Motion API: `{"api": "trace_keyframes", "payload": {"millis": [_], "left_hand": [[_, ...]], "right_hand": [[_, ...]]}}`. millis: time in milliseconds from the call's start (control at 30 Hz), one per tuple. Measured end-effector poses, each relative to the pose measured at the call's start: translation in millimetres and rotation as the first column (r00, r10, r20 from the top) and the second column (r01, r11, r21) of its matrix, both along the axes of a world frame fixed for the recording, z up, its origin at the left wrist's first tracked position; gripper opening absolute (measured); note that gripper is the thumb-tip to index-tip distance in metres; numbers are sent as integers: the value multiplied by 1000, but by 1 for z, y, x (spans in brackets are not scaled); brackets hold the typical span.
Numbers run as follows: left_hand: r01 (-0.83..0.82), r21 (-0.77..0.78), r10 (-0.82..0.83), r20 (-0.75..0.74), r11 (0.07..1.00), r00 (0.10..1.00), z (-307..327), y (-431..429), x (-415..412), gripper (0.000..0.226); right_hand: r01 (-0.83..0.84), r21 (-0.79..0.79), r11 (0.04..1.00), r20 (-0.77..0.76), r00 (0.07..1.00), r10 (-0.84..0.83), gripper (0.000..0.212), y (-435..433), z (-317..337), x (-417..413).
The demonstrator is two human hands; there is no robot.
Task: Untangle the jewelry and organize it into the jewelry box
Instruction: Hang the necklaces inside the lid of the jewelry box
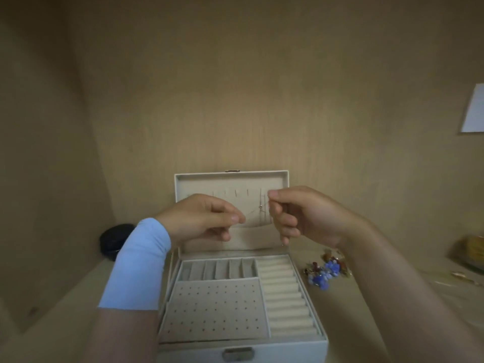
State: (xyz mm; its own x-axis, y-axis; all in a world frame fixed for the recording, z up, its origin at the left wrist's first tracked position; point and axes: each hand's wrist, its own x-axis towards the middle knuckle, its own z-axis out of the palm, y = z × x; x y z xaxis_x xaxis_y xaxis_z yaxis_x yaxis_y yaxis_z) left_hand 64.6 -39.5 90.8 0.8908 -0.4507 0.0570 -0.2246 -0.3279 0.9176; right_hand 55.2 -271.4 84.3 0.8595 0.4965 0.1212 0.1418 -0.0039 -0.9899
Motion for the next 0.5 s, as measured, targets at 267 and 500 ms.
{"api": "trace_keyframes", "payload": {"millis": [267, 500], "left_hand": [[-161, 50, 160, 26, 986, 987, -9, 21, 14, 19], [-130, 341, 160, -61, 931, 985, -6, 22, 16, 17]], "right_hand": [[-248, 160, 955, -82, 961, 264, 36, -12, -16, 21], [-28, 174, 984, 50, 999, 20, 18, -11, -20, 30]]}}
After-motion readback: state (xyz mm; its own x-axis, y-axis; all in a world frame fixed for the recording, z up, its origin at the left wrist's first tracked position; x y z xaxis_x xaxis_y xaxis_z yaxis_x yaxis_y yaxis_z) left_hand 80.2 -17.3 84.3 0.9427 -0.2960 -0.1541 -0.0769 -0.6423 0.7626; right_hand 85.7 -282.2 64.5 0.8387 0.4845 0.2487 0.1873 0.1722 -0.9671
